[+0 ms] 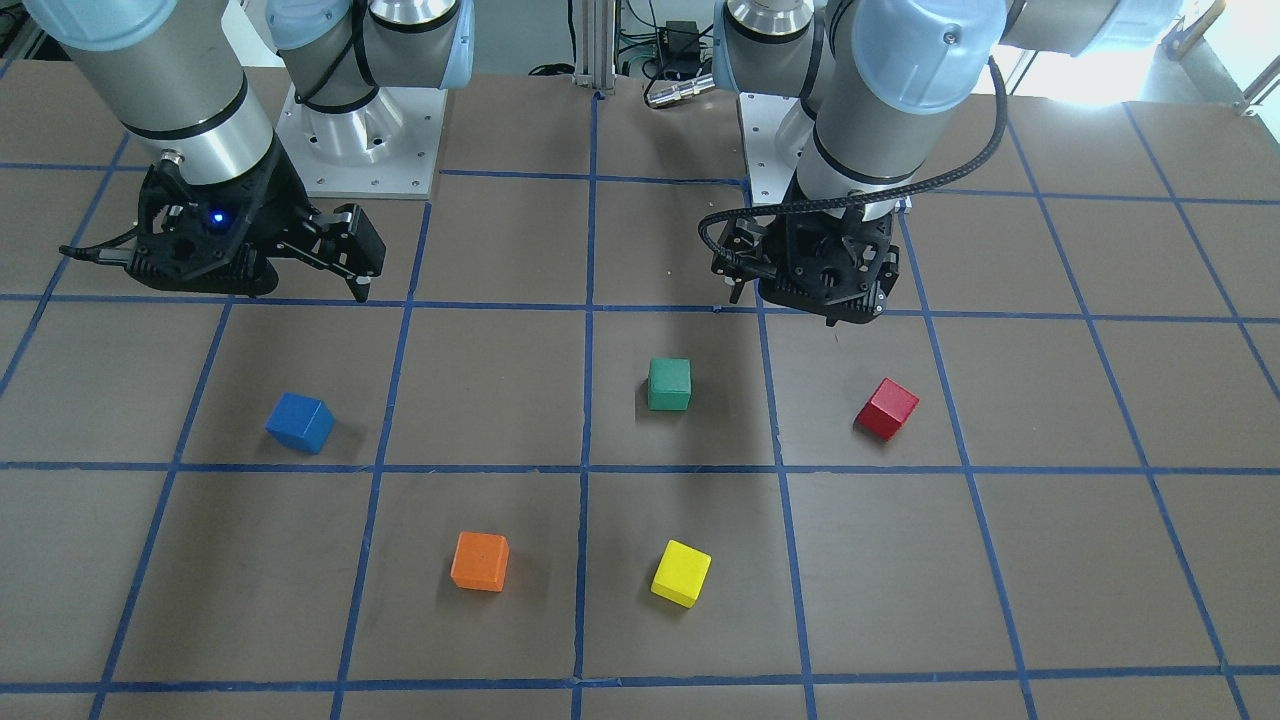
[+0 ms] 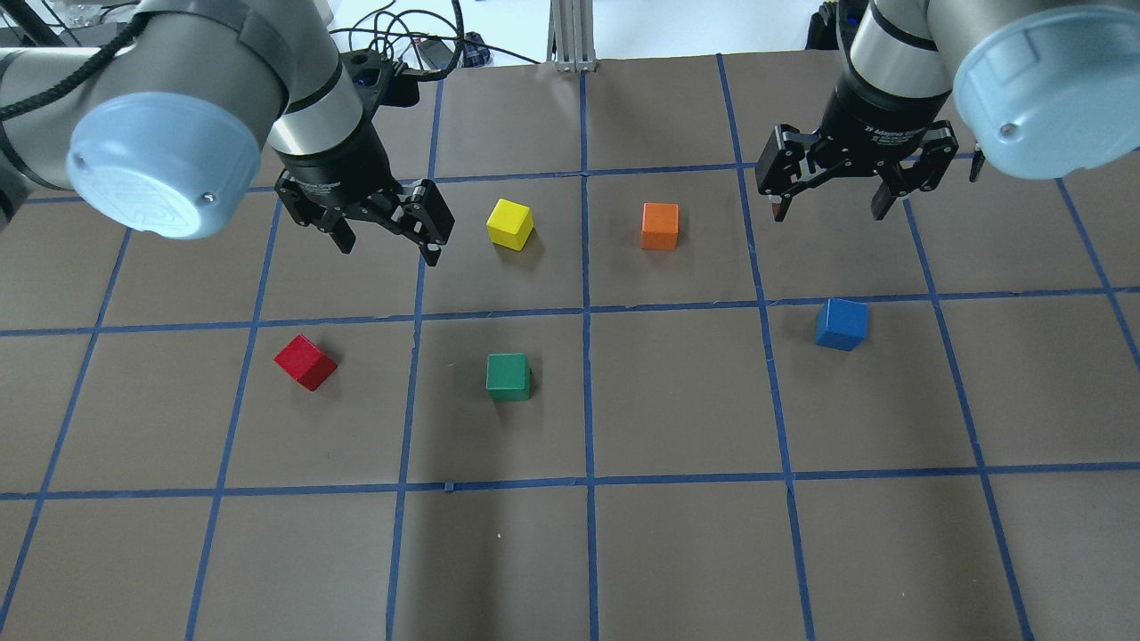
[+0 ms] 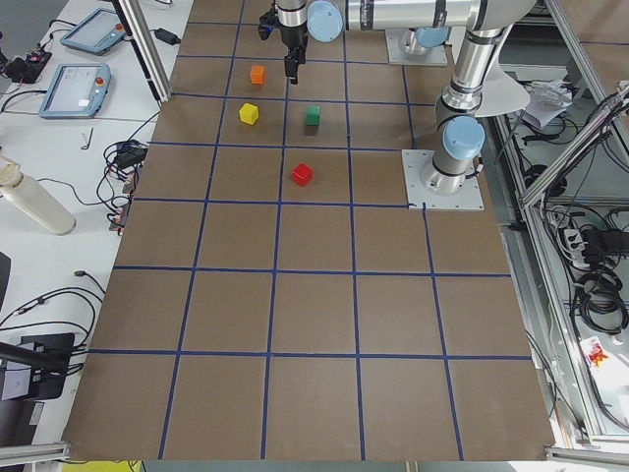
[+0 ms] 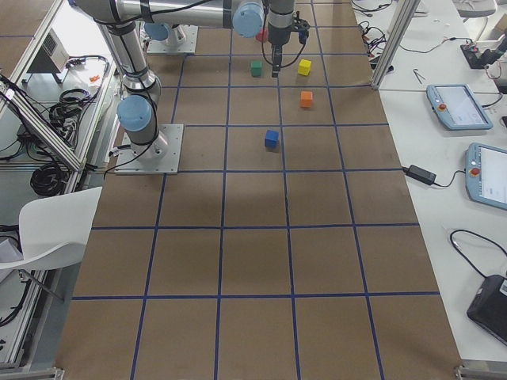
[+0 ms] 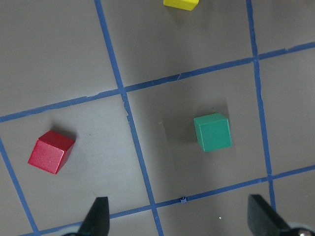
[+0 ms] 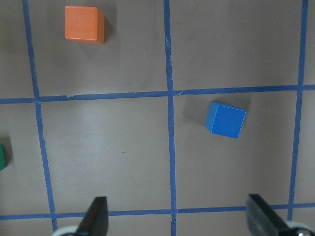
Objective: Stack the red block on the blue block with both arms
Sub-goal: 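Move the left gripper down toward the red cube, then lower the left gripper onto the red cube and close it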
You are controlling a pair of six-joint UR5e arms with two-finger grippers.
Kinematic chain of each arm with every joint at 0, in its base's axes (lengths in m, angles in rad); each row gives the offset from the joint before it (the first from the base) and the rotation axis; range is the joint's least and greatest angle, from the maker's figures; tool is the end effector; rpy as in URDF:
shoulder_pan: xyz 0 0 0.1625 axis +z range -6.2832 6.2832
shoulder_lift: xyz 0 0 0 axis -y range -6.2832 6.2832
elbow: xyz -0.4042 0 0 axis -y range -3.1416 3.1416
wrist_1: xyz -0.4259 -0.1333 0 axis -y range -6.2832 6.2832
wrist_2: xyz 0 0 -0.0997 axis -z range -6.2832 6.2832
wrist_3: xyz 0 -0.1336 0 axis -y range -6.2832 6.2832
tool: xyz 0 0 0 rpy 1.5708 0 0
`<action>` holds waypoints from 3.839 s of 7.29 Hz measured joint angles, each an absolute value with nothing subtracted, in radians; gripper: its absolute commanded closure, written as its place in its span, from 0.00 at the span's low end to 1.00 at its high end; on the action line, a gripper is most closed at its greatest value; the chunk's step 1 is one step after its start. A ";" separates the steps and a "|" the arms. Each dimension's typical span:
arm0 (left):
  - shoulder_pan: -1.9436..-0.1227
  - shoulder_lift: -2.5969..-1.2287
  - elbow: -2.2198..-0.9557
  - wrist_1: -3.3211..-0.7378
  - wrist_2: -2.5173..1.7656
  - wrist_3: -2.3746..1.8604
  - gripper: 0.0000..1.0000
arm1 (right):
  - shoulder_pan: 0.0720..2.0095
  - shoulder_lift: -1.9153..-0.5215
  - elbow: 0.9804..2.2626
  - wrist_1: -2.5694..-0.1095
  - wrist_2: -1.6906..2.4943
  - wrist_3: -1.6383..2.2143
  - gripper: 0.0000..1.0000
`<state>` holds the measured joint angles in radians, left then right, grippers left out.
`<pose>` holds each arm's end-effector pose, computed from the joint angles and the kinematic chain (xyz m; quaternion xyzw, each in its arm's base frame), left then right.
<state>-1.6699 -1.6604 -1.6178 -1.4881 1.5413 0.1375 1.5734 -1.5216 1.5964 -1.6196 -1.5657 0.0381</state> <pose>-0.1910 -0.5342 0.3684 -0.1176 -0.9926 -0.0267 0.0153 0.1354 -0.5404 0.3982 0.0178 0.9998 0.0130 0.0023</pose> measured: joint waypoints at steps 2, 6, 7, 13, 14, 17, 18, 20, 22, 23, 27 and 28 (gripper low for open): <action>-1.670 -1.659 -1.616 -1.484 1.543 0.140 0.00 | 1.572 -1.522 1.594 -1.619 -1.566 0.038 0.00; -1.545 -1.678 -1.629 -1.434 1.559 0.234 0.00 | 1.572 -1.522 1.597 -1.624 -1.566 0.040 0.00; -1.472 -1.688 -1.667 -1.395 1.561 0.306 0.00 | 1.572 -1.520 1.600 -1.625 -1.566 0.040 0.00; -1.313 -1.749 -1.980 -1.016 1.643 0.094 0.00 | 1.568 -1.520 1.601 -1.649 -1.566 0.038 0.00; -1.301 -1.757 -2.015 -0.953 1.640 -0.037 0.00 | 1.568 -1.520 1.602 -1.650 -1.566 0.038 0.00; -1.294 -1.770 -2.083 -0.874 1.556 -0.235 0.07 | 1.569 -1.522 1.603 -1.645 -1.567 0.038 0.00; -1.292 -1.772 -2.097 -0.872 1.550 -0.249 0.15 | 1.569 -1.522 1.604 -1.644 -1.567 0.039 0.00; -1.271 -1.782 -2.107 -0.870 1.554 -0.255 0.17 | 1.569 -1.521 1.604 -1.644 -1.566 0.039 0.00; -1.249 -1.789 -2.108 -0.870 1.557 -0.249 0.17 | 1.569 -1.521 1.605 -1.639 -1.567 0.038 0.00; -1.246 -1.793 -2.109 -0.870 1.557 -0.250 0.19 | 1.569 -1.521 1.605 -1.638 -1.568 0.038 0.00; -1.245 -1.803 -2.122 -0.868 1.556 -0.262 0.88 | 1.569 -1.522 1.609 -1.633 -1.582 0.038 0.00; -1.248 -1.802 -2.122 -0.866 1.560 -0.265 0.92 | 1.569 -1.522 1.610 -1.632 -1.585 0.037 0.00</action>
